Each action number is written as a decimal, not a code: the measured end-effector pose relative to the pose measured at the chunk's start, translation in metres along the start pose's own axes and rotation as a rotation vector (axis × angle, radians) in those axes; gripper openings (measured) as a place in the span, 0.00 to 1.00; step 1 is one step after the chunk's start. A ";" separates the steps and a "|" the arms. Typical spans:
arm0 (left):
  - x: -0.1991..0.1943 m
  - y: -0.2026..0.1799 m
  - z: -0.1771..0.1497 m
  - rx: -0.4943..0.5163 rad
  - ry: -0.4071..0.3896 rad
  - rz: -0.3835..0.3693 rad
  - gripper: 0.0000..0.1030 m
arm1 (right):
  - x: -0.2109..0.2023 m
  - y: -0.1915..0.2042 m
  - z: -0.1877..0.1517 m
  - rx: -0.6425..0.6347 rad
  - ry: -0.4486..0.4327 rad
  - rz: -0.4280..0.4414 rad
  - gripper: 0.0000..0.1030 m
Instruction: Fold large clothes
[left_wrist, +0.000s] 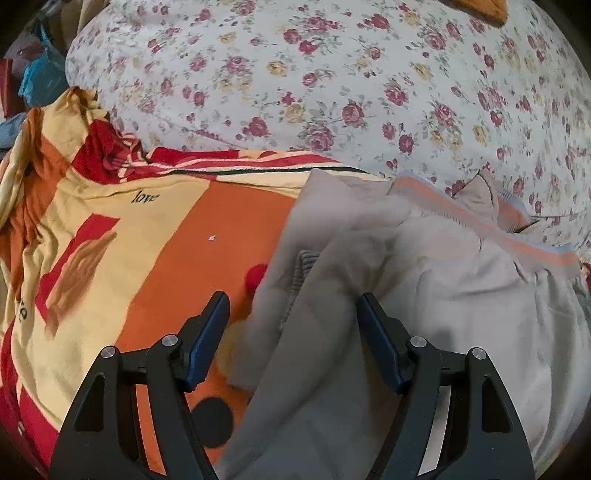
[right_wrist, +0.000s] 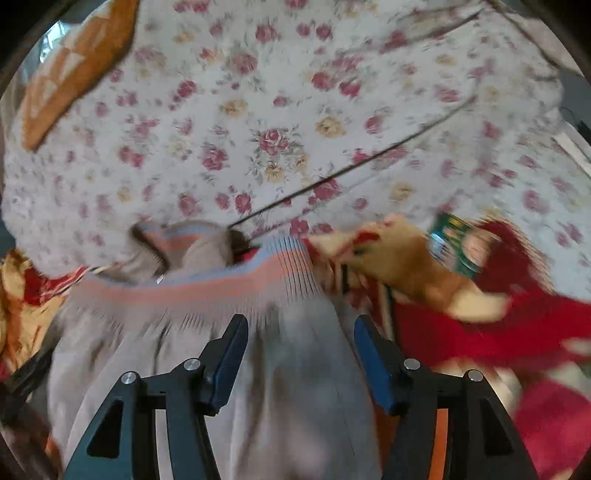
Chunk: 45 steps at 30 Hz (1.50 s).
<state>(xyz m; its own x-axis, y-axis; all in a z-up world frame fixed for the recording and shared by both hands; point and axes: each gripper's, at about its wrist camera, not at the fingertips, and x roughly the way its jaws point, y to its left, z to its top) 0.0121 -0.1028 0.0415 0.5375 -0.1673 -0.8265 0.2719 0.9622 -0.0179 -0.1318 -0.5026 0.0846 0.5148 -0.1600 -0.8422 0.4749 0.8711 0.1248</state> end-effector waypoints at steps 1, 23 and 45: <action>-0.002 0.002 -0.001 -0.007 0.003 -0.005 0.70 | -0.014 -0.001 -0.009 -0.008 -0.005 0.015 0.56; -0.030 -0.002 -0.021 0.041 -0.041 0.011 0.70 | -0.073 0.090 -0.087 -0.209 -0.051 0.050 0.56; -0.013 0.021 -0.018 -0.037 0.049 -0.097 0.70 | 0.019 0.153 -0.098 -0.282 0.109 0.123 0.75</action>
<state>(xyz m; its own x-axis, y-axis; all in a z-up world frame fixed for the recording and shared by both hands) -0.0034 -0.0767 0.0420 0.4698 -0.2506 -0.8464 0.2907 0.9493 -0.1197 -0.1188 -0.3270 0.0361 0.4693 -0.0077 -0.8830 0.1898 0.9775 0.0923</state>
